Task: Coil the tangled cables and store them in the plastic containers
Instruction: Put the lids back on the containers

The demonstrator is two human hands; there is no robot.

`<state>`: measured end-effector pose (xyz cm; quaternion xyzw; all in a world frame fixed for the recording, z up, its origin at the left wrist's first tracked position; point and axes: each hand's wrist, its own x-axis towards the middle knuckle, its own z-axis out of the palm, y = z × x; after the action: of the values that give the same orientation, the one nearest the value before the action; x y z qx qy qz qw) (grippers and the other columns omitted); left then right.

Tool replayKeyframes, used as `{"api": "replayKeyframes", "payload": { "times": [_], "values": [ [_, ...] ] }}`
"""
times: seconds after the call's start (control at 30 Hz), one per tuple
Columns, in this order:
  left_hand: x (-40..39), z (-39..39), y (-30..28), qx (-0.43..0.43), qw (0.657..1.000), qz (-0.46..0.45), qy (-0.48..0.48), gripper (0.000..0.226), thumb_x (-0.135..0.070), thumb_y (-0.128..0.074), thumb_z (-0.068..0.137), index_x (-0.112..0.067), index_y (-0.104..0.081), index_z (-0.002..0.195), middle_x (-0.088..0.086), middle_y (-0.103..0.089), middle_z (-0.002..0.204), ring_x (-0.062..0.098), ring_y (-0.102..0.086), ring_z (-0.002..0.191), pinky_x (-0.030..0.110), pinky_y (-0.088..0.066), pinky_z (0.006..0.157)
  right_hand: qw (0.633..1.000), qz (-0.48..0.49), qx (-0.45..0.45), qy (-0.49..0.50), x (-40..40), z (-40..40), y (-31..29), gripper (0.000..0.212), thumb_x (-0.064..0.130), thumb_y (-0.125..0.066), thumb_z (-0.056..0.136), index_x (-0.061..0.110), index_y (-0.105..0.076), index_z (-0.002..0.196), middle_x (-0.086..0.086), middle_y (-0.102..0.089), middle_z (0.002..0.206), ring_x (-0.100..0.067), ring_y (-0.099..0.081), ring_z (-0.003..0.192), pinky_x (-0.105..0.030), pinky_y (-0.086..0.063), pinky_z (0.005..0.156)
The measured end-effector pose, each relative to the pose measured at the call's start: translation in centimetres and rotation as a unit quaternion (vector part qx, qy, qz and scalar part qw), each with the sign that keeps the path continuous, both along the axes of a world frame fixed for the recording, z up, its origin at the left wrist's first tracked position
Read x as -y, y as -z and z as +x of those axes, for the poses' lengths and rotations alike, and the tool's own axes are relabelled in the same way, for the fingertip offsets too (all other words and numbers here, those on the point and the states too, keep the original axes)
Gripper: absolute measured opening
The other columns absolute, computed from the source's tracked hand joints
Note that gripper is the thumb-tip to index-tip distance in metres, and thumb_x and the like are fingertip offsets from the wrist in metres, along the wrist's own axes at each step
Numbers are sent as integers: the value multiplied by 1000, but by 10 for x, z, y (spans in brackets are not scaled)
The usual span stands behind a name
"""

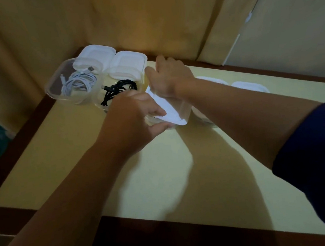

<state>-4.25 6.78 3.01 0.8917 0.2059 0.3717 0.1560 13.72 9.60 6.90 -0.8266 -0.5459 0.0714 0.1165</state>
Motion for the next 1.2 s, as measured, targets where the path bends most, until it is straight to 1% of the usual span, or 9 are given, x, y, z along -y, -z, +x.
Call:
{"api": "replayKeyframes", "payload": {
  "times": [0.1,0.27,0.4,0.47,0.53,0.63,0.93,1.03,1.2],
  "values": [
    [3,1,3,-3,1000,-9,12,34,-47,-88,69,-16,-82,82,-4,-75,82,14,-66,72,35,-50,76,998,48,38,-6,6,-6,15,49,46,-34,103,12,-48,135,-14,-54,132,-34,-47,122,-47,-37,99],
    [4,-1,4,4,999,-51,-3,35,-42,-90,71,-13,-82,88,-1,-74,95,14,-68,83,30,-54,77,990,136,18,-9,5,-5,19,36,38,-40,101,11,-54,120,-12,-54,122,-31,-44,113,-43,-40,96],
    [3,0,6,0,999,-50,-14,38,-47,-83,74,-12,-81,88,0,-76,91,18,-70,82,41,-57,77,990,103,93,-12,0,-7,21,43,46,-34,102,16,-58,119,-8,-55,123,-30,-44,117,-46,-32,99],
    [3,0,5,4,998,-52,-22,38,-48,-82,74,-12,-81,88,0,-76,90,18,-71,81,42,-57,76,997,54,44,-29,-3,-7,20,49,50,-28,104,17,-61,119,-7,-60,122,-29,-52,117,-46,-37,99],
    [3,0,6,5,998,-64,-28,40,-51,-81,75,-13,-80,88,0,-75,90,16,-70,79,41,-57,75,999,-6,5,-35,-9,-4,19,54,55,-23,105,20,-63,108,-3,-66,110,-27,-60,106,-42,-43,88],
    [5,1,7,8,997,-71,-32,44,-58,-76,77,-15,-80,84,-2,-75,88,13,-69,77,39,-56,73,996,-58,33,-56,-15,-4,19,57,60,-20,104,22,-62,101,0,-66,100,-25,-61,95,-39,-41,78],
    [17,16,7,10,991,-47,-126,33,-41,-73,81,-11,-69,66,2,-66,66,27,-61,58,40,-51,61,986,161,-29,-8,-7,-5,34,36,42,-33,102,16,-53,89,-1,-64,80,-23,-58,77,-35,-34,63],
    [19,19,8,-2,987,-19,-159,33,-37,-75,85,-14,-64,64,0,-60,64,25,-51,55,39,-49,73,977,191,-90,-21,-5,-5,31,32,39,-35,100,15,-54,90,0,-66,77,-23,-61,75,-38,-43,63],
    [21,15,15,-14,989,13,-144,32,-37,-60,99,-15,-66,76,-1,-64,73,25,-60,65,48,-43,100,980,149,-130,-16,-10,1,25,35,47,-36,95,20,-57,96,1,-69,79,-23,-66,79,-44,-55,78]
  ]
}}
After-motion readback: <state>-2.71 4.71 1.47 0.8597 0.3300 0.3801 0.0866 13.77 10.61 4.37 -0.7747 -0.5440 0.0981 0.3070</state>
